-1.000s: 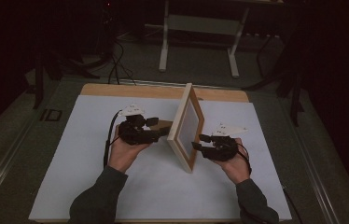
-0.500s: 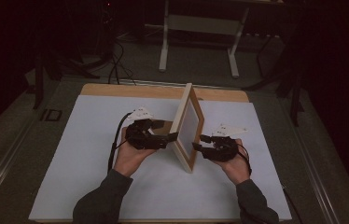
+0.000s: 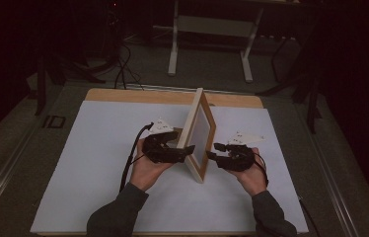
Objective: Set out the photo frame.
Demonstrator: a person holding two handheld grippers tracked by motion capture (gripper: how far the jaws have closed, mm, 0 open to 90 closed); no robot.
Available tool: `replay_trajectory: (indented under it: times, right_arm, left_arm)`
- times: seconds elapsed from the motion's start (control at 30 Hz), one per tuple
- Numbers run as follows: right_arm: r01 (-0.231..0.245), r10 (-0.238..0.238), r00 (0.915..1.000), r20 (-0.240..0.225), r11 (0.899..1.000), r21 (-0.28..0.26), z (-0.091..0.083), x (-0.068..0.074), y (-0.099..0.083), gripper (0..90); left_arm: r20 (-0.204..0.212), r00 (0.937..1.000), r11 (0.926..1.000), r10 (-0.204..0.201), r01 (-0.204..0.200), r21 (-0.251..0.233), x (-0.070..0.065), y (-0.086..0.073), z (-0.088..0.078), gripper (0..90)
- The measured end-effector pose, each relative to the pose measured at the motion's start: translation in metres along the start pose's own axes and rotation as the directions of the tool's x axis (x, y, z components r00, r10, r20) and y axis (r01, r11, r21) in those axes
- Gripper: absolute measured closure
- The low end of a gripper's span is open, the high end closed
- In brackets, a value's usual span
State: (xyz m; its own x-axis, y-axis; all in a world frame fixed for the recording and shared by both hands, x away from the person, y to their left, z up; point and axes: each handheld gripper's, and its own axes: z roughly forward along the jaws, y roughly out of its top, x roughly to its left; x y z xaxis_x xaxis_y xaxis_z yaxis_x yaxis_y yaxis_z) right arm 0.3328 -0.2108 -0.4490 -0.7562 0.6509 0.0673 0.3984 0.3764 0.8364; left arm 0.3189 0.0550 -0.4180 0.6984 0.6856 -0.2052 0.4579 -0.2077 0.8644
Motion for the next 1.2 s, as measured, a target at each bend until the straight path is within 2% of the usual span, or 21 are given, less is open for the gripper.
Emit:
replay_trajectory:
  times: [0.23,0.47,0.67,1.03,1.2]
  right_arm:
    - [-0.004,0.004,1.0000,-0.001,1.000,0.001,-0.001,-0.001,-0.002,52.6]
    - [-0.004,0.004,1.0000,-0.003,1.000,0.002,0.000,-0.001,-0.003,52.6]
    - [-0.004,0.004,1.0000,-0.003,1.000,0.003,-0.001,-0.002,-0.004,52.6]
    - [-0.009,0.009,1.0000,-0.002,1.000,0.002,-0.002,-0.002,-0.005,52.6]
    - [-0.009,0.009,0.9999,-0.004,1.000,-0.002,-0.001,-0.003,-0.006,52.6]
  left_arm:
    - [-0.021,0.9997,0.9997,0.009,-0.009,0.022,-0.005,-0.004,0.008,24.7]
    - [-0.040,0.9992,0.9997,0.000,0.001,0.023,-0.008,-0.007,0.011,33.8]
    - [-0.037,0.9990,0.9992,-0.025,0.026,0.032,-0.008,-0.008,0.013,42.3]
    - [-0.034,0.9991,0.9994,-0.026,0.027,0.023,-0.013,-0.008,0.012,53.5]
    - [-0.043,0.9988,0.9995,-0.024,0.025,0.020,-0.014,-0.008,0.011,54.6]
